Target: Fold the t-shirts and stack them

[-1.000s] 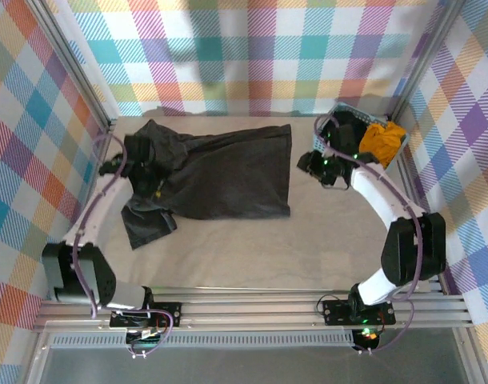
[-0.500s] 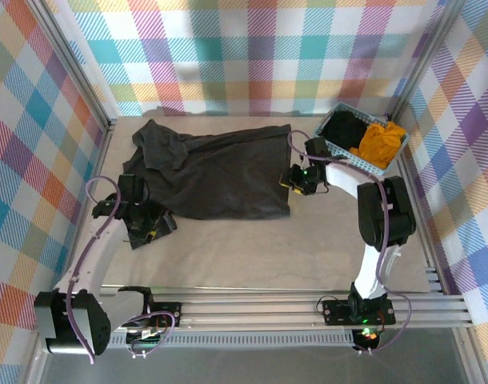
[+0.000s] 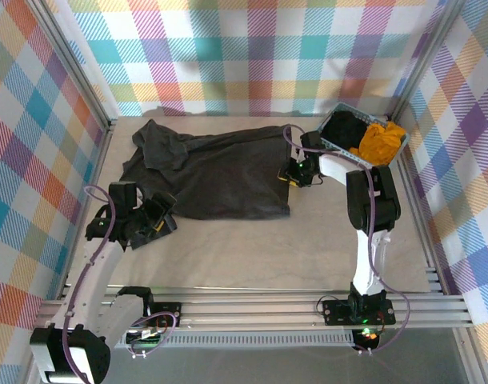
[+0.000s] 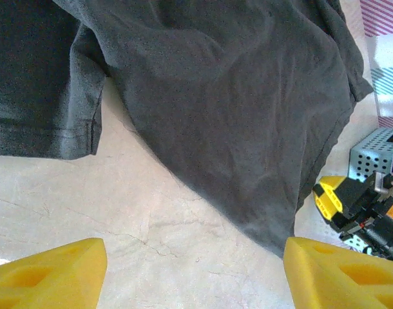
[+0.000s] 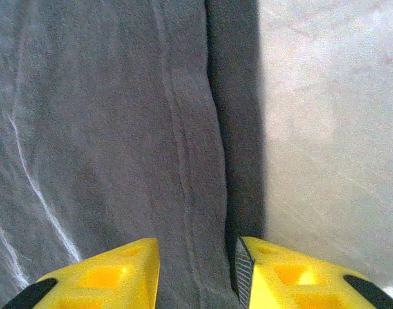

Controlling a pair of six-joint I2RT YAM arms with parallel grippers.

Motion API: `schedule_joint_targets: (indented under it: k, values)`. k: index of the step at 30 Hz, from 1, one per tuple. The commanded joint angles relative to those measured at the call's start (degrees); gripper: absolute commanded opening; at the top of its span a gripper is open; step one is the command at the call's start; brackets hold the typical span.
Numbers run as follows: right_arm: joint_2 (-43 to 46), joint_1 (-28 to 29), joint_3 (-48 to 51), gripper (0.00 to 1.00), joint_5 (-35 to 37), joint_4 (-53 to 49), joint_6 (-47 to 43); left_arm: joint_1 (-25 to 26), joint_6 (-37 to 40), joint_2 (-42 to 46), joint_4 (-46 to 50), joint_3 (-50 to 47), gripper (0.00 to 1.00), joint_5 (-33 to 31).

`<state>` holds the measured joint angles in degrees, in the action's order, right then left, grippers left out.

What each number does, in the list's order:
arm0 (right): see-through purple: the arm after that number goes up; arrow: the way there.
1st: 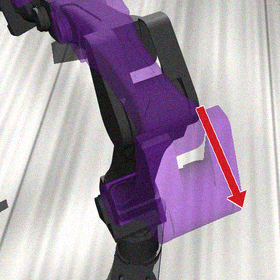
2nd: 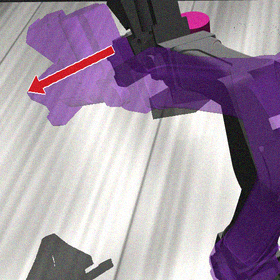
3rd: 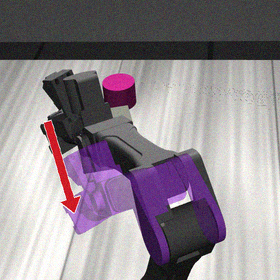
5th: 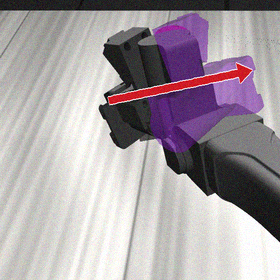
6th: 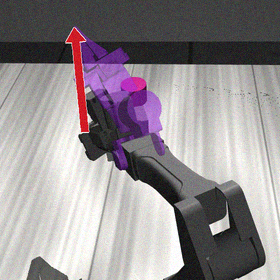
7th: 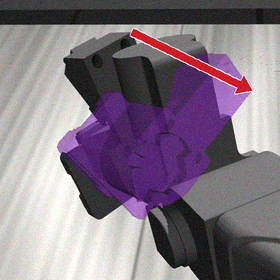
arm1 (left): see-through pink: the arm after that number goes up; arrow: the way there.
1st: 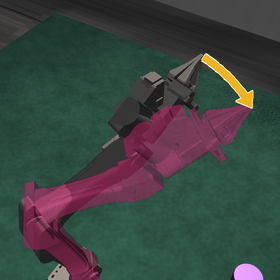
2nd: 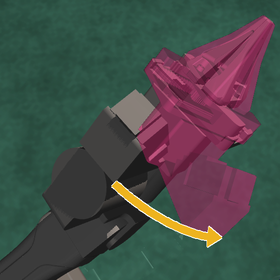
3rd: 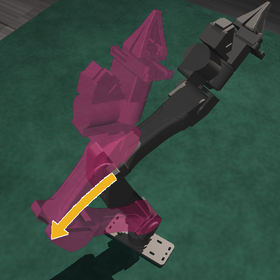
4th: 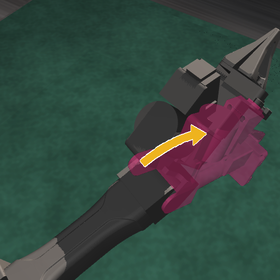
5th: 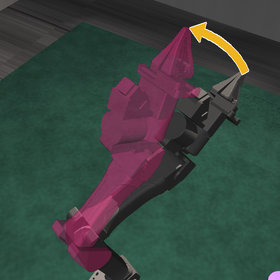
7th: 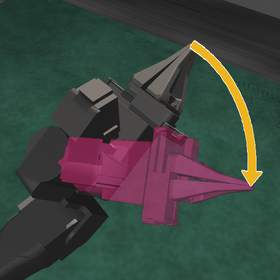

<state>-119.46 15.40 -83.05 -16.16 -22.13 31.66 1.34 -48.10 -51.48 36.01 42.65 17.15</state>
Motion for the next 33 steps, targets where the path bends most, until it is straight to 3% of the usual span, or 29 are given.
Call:
schedule_joint_targets:
  k: [1,14,28,33]
  values:
    - [-1.6,-0.1,-2.6,0.36,-1.2,-1.3,-1.4,-0.1,1.4,1.1,1.2,-0.4,0.73,0.9]
    - [-1.8,-0.1,-2.6,0.36,0.4,-2.7,-1.3,-0.1,1.0,1.1,0.0,0.7,0.71,1.8]
    - [-1.6,-0.1,-4.0,0.00,1.6,-2.2,0.2,-0.1,0.6,0.7,-0.1,1.4,0.70,1.1]
    - [2.3,-0.2,-7.2,0.00,4.3,-3.2,0.3,-0.1,0.8,0.0,-0.7,2.5,0.70,1.2]
